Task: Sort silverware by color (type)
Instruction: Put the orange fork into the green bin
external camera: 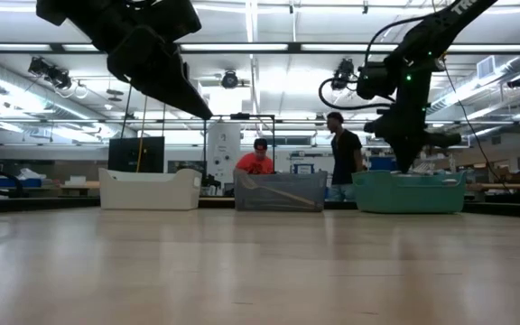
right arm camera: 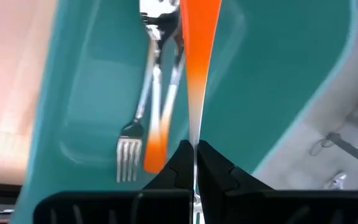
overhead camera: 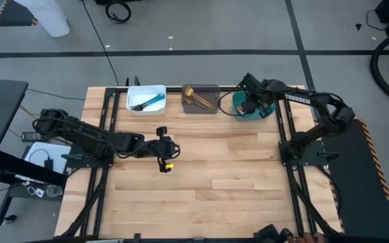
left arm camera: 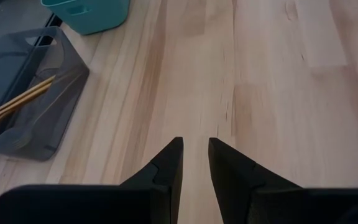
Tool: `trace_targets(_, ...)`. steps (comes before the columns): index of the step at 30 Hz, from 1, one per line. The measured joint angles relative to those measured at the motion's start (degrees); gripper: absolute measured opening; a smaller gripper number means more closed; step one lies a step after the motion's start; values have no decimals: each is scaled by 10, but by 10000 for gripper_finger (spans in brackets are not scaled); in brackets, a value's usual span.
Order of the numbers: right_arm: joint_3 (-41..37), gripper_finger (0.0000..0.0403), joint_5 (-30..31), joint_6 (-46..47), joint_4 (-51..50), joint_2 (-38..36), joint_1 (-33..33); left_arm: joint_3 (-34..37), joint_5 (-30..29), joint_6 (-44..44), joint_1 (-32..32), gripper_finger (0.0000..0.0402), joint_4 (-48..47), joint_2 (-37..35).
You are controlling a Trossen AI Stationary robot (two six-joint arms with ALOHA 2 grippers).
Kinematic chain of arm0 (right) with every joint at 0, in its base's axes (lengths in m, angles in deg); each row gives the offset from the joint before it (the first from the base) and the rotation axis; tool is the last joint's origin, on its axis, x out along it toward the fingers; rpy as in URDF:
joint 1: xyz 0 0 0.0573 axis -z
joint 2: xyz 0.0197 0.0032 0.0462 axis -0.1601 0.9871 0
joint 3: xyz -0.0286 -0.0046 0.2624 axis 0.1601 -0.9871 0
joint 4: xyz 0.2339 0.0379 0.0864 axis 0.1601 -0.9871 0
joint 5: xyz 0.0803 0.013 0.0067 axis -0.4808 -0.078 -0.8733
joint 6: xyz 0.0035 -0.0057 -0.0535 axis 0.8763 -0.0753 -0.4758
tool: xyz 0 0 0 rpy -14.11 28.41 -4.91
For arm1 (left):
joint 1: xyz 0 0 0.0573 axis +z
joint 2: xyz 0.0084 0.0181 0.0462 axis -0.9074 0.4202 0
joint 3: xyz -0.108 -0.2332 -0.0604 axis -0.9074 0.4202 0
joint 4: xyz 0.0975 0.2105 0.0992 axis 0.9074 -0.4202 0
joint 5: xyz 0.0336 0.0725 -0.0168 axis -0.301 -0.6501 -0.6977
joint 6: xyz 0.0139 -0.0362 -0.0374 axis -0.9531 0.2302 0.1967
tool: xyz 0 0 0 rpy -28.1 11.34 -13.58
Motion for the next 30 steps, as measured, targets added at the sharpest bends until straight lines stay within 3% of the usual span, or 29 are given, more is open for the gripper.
trace_targets(16,0,16,7,25,6,82,-22,0,0,0,-1,84,-3,0)
trace_targets(30,0,38,-21,54,7,84,-22,0,0,16,-1,84,-6,0)
